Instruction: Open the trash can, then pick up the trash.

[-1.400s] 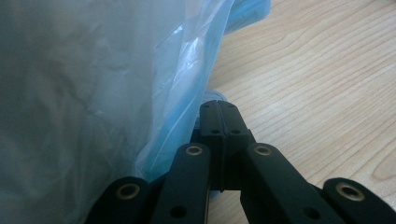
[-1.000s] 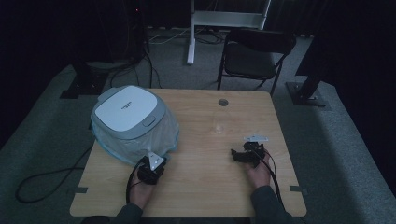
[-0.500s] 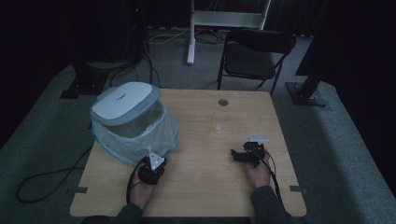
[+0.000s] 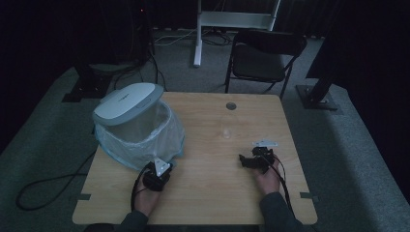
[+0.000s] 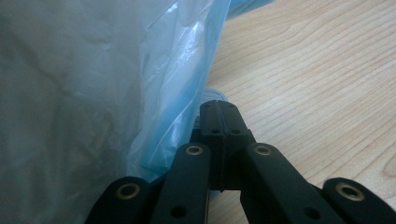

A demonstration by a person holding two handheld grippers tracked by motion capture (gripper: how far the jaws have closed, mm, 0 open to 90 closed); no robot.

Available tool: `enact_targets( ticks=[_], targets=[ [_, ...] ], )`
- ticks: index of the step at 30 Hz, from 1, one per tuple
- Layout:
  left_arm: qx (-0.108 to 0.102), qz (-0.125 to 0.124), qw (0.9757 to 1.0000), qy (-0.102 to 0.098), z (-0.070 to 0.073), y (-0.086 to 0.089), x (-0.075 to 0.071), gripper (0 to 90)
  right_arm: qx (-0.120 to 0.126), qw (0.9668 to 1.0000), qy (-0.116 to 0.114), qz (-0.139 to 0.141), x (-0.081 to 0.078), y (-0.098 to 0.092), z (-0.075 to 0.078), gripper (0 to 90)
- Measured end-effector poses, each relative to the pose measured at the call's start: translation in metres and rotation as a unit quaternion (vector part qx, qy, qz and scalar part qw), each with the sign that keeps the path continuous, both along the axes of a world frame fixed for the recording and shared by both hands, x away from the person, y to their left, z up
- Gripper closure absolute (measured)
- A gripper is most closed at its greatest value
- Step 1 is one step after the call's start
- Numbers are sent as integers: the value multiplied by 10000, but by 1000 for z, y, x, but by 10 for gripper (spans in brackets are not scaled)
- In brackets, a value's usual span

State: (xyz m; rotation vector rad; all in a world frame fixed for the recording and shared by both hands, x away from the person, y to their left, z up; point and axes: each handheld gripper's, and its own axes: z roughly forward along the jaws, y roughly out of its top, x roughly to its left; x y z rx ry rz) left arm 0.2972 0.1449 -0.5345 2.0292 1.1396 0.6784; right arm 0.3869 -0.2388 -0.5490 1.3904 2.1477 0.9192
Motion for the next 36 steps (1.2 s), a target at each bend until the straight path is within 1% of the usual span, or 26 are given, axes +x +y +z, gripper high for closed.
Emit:
enact_targets(
  ticks=[6, 9, 10, 11, 13, 14, 15, 16, 19, 20, 21, 22, 24, 25, 26, 27, 28, 29, 30, 31, 32, 35, 36],
  targets=[
    [7, -8, 10000, -2, 0, 0, 0, 900, -2, 10000, 0, 7, 0, 0, 0, 122],
    [12, -16, 10000, -3, 0, 1, 0, 900, 9, 10000, -10, 15, 0, 0, 0, 144],
    [10, -14, 10000, -4, 0, 1, 0, 900, 17, 10000, -33, 57, -1, 0, 1, 191],
    [9, -14, 10000, -6, 0, 1, 0, 900, 34, 10000, -52, 23, -1, -1, 1, 221],
    [10, -14, 10000, -8, 0, 1, 0, 900, 34, 10000, -52, 23, -1, -1, 1, 221],
    [7, -9, 10000, -8, 0, 1, 0, 900, 44, 10000, -72, -32, -2, -1, 1, 264],
    [14, -16, 10000, -9, 0, 1, 0, 900, 32, 9999, -81, -73, -4, -1, 3, 393],
    [15, -16, 10000, -8, 0, 1, 0, 900, 16, 10000, -19, -78, -4, -1, 6, 456],
    [13, -18, 10000, -9, 0, 1, 0, 900, -2, 10000, -2, -78, -4, -1, 7, 465],
    [13, -18, 10000, -10, 0, 1, 0, 900, 42, 10000, 12, -82, -4, -1, 9, 488],
    [12, -19, 10000, -8, 0, 1, 0, 900, 167, 9998, 10, -113, -3, -1, 15, 529],
    [12, -19, 10000, -9, 0, 1, 0, 900, 236, 9997, 8, -117, -3, -2, 18, 529],
    [10, -23, 10000, -9, 0, 1, 0, 900, 432, 9991, -1, -8, 0, -3, 27, 547],
    [7, -17, 10000, -14, 0, 1, 0, 900, 478, 9988, -39, -3, 6, -2, 36, 586],
    [12, -22, 10000, -11, 0, 1, 0, 900, 478, 9988, -39, -3, 6, -2, 36, 586],
    [15, -22, 10000, -11, 0, 1, 0, 900, 571, 9984, -58, 16, 12, -1, 47, 629],
    [8, -19, 10000, -14, 0, 1, 0, 900, 571, 9984, -58, 16, 12, -1, 47, 629],
    [25, -27, 10000, -9, 0, 1, 0, 900, 628, 9979, -157, 8, 19, 1, 59, 659],
    [11, -19, 10000, -14, 0, 1, 0, 900, 628, 9979, -157, 8, 19, 1, 59, 659],
    [23, -27, 10000, -13, 0, 1, 0, 900, 718, 9971, -255, 28, 26, 2, 72, 681],
    [23, -27, 10000, -13, 0, 1, 0, 900, 718, 9971, -255, 28, 26, 2, 72, 681],
    [13, -22, 10000, -19, 0, 1, 0, 900, 857, 9959, -290, 43, 38, 6, 87, 697],
    [9, -20, 10000, -19, 0, 1, 0, 900, 869, 9957, -307, 63, 42, 8, 91, 697]
  ],
)
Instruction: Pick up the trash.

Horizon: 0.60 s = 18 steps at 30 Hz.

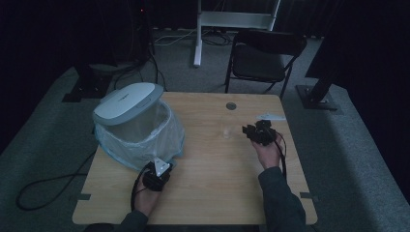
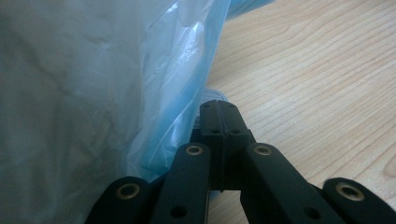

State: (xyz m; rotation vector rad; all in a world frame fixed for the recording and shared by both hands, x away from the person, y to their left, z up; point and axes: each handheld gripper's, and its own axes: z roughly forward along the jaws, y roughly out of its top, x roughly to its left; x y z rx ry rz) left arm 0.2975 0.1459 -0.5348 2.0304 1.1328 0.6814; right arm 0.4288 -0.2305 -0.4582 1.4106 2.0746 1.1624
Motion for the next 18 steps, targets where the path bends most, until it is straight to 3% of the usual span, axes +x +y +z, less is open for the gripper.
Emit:
enact_targets(
  ticks=[5, 14, 18],
  targets=[
    [5, 5, 10000, -1, 0, 0, 0, 900, 89, 10000, 30, -9, 22, 12, 9, 689],
    [-13, 20, 10000, -3, 0, 0, 0, 900, 191, 9997, 147, -60, 41, 20, 5, 690],
    [-10, 21, 10000, -3, 0, 0, 0, 900, 105, 9994, 312, -71, 51, 24, 0, 689]
  ],
)
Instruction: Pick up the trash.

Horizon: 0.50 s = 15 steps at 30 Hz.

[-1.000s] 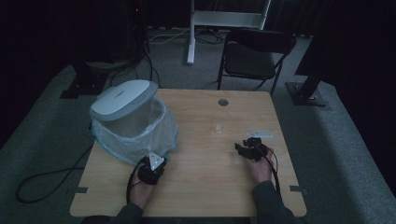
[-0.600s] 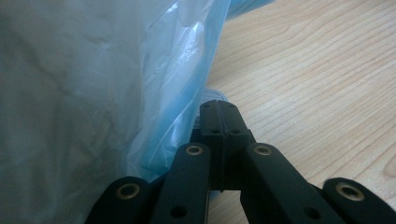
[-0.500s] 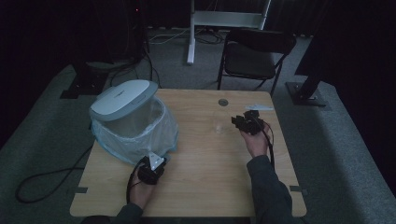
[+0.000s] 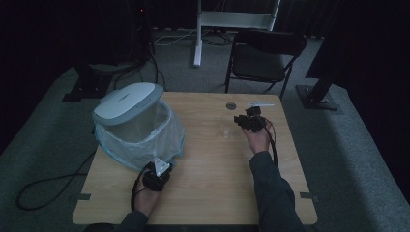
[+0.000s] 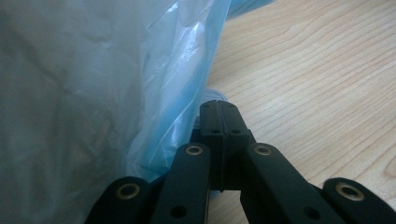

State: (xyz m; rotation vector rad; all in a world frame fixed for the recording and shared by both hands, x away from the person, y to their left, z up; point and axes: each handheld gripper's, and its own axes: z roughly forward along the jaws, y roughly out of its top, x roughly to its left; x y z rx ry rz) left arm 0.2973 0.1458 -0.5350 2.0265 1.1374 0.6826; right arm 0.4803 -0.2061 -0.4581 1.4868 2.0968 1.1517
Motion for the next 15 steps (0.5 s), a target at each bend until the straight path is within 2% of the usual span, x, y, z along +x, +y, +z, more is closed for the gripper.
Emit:
enact_targets(
  ticks=[4, 11, 15],
  targets=[
    [-21, 11, 10000, -7, 0, 0, 0, 900, -76, 9999, 137, 72, 1, 1, -5, 688],
    [-31, 28, 10000, 0, 0, 0, 0, 900, -169, 9991, 317, 232, -16, -4, -15, 724],
    [-19, 16, 10000, -5, 0, 0, 0, 900, -297, 9983, 344, 359, -27, -9, -20, 848]
  ],
)
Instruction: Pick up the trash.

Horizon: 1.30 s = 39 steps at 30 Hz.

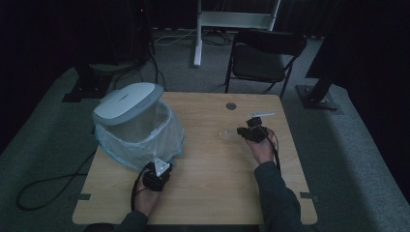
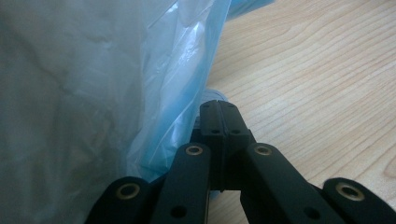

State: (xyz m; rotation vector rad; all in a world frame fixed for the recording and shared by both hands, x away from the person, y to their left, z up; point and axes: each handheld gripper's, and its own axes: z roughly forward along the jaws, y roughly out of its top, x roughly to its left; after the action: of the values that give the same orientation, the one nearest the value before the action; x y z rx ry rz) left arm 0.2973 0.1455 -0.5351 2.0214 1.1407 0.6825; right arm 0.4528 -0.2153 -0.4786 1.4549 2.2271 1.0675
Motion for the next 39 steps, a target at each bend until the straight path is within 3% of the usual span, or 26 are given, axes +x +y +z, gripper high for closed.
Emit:
enact_targets(
  ticks=[6, 13, 22, 39],
  targets=[
    [27, -29, 10000, -10, 0, 0, 0, 900, -13, 9997, -179, 137, -7, -3, 1, 868],
    [22, -19, 10000, 4, 0, 0, 0, 900, 85, 9970, -654, 400, -18, 3, 5, 870],
    [15, -12, 10000, 2, 0, 0, 0, 900, 307, 9947, -804, 560, -23, 5, 13, 870],
    [11, -13, 10000, -3, 0, 0, 0, 900, 332, 9893, -1108, 888, -32, 21, 34, 870]
  ],
)
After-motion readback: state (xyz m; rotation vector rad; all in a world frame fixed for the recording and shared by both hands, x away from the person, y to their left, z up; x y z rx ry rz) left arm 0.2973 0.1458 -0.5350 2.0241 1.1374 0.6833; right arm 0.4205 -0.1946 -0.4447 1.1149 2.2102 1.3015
